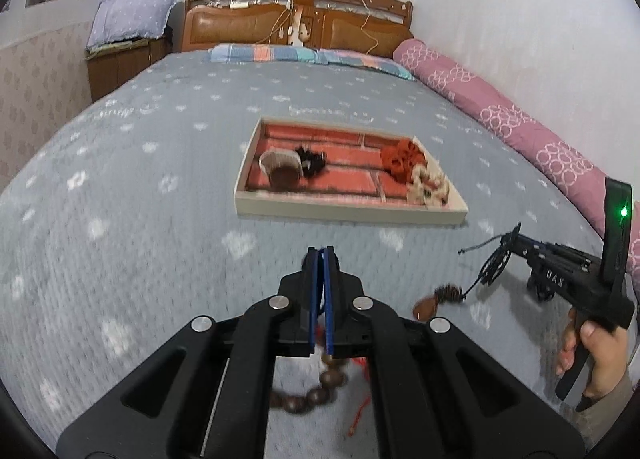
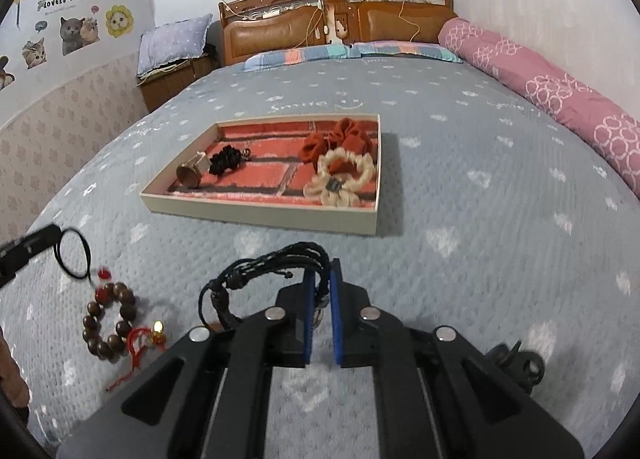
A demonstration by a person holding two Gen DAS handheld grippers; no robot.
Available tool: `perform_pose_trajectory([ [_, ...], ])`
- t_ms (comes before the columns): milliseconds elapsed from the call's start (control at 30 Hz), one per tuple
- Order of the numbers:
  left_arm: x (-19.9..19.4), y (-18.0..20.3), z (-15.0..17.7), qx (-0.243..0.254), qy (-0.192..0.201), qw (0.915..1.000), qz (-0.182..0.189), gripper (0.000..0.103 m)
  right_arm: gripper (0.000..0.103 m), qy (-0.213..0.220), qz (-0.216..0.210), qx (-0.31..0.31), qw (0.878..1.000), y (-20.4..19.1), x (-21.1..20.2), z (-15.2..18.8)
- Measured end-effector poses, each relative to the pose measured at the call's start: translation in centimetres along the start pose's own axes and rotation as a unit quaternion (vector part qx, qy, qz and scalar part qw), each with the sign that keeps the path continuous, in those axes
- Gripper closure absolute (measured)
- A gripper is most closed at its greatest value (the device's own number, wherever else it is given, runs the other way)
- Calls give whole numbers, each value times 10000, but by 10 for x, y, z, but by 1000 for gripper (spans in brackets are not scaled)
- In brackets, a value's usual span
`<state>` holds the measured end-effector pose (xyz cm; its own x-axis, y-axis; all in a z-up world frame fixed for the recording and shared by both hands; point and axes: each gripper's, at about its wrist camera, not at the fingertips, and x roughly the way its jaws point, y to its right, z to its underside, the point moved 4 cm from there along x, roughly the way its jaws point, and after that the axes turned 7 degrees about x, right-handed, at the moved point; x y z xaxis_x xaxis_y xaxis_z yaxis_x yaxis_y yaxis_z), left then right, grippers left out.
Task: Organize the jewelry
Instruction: 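Carry both bracelets into the tray and open both tools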
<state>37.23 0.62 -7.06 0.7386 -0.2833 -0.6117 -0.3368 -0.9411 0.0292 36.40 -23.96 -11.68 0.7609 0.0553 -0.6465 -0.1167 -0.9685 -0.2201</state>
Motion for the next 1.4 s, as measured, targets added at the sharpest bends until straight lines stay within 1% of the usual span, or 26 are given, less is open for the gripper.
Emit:
perform_pose_trajectory([
  [133, 8, -2, -30, 94, 109, 9999, -42, 102, 96, 31, 36, -5, 10000, -5, 5, -21],
  [333, 40, -10, -84, 145, 177, 9997, -110, 102, 96, 152, 91, 72, 9998, -8, 26, -73],
  [433, 68, -14, -119, 111, 213, 9997, -72, 102, 96, 173, 152, 113, 9997, -8, 46, -101],
  [500, 90, -14, -137, 148, 212, 9996, -122, 102, 96, 178, 189, 185, 9995, -5, 63, -119],
  [567, 114, -14, -150, 188, 181, 9995, -162, 102, 96, 162, 183, 278, 9993, -3, 81, -132],
  [633, 140, -12, -161, 223, 108, 9996, -164, 102, 96, 142, 280, 265, 9992, -1, 98, -142],
  [667, 158, -11, -167, 287, 57, 9993, -227, 102, 96, 104, 343, 276, 9990, 1, 112, -149],
  [733, 189, -12, -174, 333, -52, 9990, -289, 102, 96, 62, 350, 369, 9987, 5, 127, -157],
  [800, 211, -14, -178, 342, -133, 9988, -332, 102, 96, 72, 429, 407, 9982, 6, 145, -168],
  [933, 256, -28, -185, 209, -337, 9983, -420, 102, 96, 40, 572, 367, 9977, 6, 177, -183],
  [1033, 287, -40, -188, 142, -535, 9970, -550, 102, 96, -116, 583, 447, 9972, 6, 201, -188],
  [1100, 300, -45, -188, 135, -659, 9956, -648, 102, 96, -222, 652, 392, 9969, 3, 217, -188],
  [1200, 316, -51, -184, 85, -891, 9941, -619, 102, 96, -401, 712, 377, 9959, 0, 235, -184],
  [1300, 325, -50, -180, 198, -1072, 9920, -639, 102, 95, -567, 783, 400, 9945, -1, 248, -177],
  [1367, 329, -48, -176, 229, -1217, 9906, -576, 101, 95, -805, 738, 471, 9929, 0, 256, -171],
  [1400, 329, -48, -174, 207, -1240, 9906, -537, 101, 93, -861, 737, 498, 9923, 1, 259, -170],
])
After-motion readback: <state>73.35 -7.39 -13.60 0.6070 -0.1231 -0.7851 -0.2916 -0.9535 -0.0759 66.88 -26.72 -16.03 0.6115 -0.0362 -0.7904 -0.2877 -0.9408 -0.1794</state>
